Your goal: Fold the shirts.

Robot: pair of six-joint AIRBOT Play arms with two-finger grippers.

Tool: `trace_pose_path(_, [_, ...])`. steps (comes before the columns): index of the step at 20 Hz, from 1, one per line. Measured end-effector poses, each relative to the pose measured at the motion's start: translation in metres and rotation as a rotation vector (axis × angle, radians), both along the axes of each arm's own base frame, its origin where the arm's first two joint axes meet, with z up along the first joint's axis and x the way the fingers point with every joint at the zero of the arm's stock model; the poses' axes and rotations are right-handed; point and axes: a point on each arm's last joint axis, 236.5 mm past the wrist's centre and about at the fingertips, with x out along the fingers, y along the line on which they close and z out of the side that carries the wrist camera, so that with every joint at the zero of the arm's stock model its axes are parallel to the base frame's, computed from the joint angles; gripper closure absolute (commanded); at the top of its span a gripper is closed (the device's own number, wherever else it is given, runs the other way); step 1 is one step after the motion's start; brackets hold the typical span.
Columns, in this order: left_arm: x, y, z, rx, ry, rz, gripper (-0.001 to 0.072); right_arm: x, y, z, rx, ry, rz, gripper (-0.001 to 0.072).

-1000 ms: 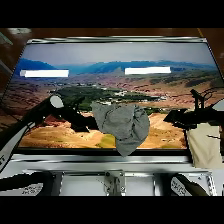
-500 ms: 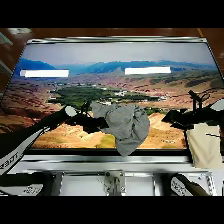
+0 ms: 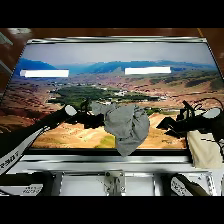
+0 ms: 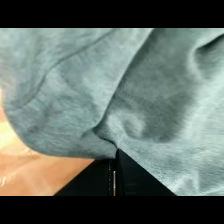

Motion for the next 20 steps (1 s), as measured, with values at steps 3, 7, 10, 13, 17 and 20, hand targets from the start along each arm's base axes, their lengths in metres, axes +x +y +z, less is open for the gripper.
trace_pose_path(3, [0.011, 0.009, 0.023, -0.017, -0.058, 0.003, 0.0675, 0.001, 0.013, -0.015, 0.024, -0.02, -0.026, 0.0037])
trace_pose_path(7, [0.027, 0.026, 0.051, -0.027, -0.144, 0.016, 0.0675, 0.01, 0.049, -0.034, 0.049, -0.04, -0.001, 0.0038])
trace_pose_path(10, [0.037, 0.039, 0.069, -0.033, -0.194, 0.032, 0.0675, 0.019, 0.073, -0.047, 0.076, -0.045, -0.012, 0.0544])
trace_pose_path(13, [0.047, 0.051, 0.081, -0.031, -0.238, 0.042, 0.0675, 0.024, 0.083, -0.05, 0.093, -0.049, -0.023, 0.0653])
trace_pose_path(17, [0.068, 0.063, 0.126, -0.048, -0.359, 0.009, 0.0676, 0.042, 0.081, -0.019, 0.098, -0.142, 0.04, 0.0653])
trace_pose_path(20, [0.094, 0.083, 0.216, -0.073, -0.561, 0.002, 0.0675, 0.07, 0.061, 0.054, 0.008, -0.359, 0.142, 0.0653])
